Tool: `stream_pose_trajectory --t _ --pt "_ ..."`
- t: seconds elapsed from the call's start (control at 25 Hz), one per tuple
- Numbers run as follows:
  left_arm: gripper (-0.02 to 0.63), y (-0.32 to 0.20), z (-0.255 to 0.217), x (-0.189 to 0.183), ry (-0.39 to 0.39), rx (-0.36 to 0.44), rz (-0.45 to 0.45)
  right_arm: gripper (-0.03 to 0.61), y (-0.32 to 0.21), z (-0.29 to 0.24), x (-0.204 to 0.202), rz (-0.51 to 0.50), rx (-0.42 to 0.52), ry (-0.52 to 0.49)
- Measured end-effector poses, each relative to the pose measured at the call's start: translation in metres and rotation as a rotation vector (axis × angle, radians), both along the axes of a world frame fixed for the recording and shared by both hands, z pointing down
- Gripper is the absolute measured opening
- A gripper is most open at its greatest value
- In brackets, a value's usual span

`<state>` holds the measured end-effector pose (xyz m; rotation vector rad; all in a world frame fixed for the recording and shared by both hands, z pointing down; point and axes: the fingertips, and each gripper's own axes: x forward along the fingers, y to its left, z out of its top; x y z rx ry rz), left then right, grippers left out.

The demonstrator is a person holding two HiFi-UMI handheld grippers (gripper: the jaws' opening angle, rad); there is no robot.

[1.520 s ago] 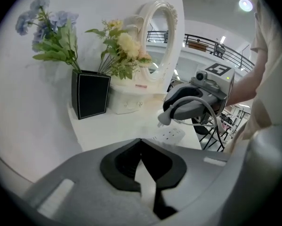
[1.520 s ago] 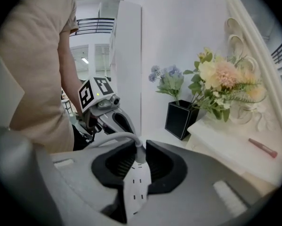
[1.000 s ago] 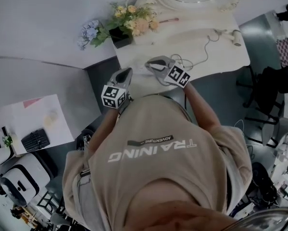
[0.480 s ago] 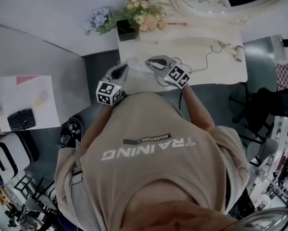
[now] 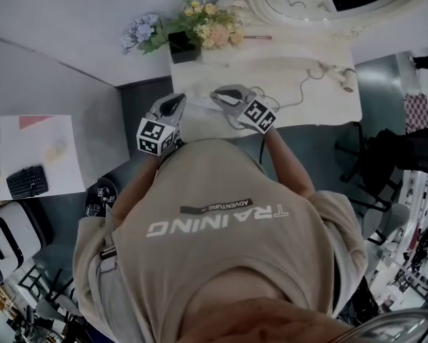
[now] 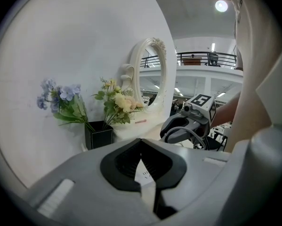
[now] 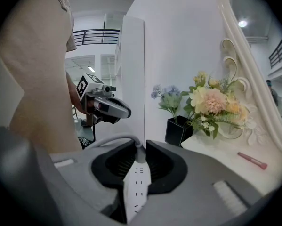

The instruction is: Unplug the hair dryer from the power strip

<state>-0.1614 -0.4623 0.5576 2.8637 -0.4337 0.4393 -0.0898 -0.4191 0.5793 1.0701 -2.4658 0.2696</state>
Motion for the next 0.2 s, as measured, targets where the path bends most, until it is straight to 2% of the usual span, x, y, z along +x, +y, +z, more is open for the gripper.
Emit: stream_pose_trajectory --t 0.2 --pt "0.006 -0.0117 0.0036 -0.0002 0.003 0.018 -0.025 0.074 -0.0042 0.0032 0.0026 0.007 -0.008 0.003"
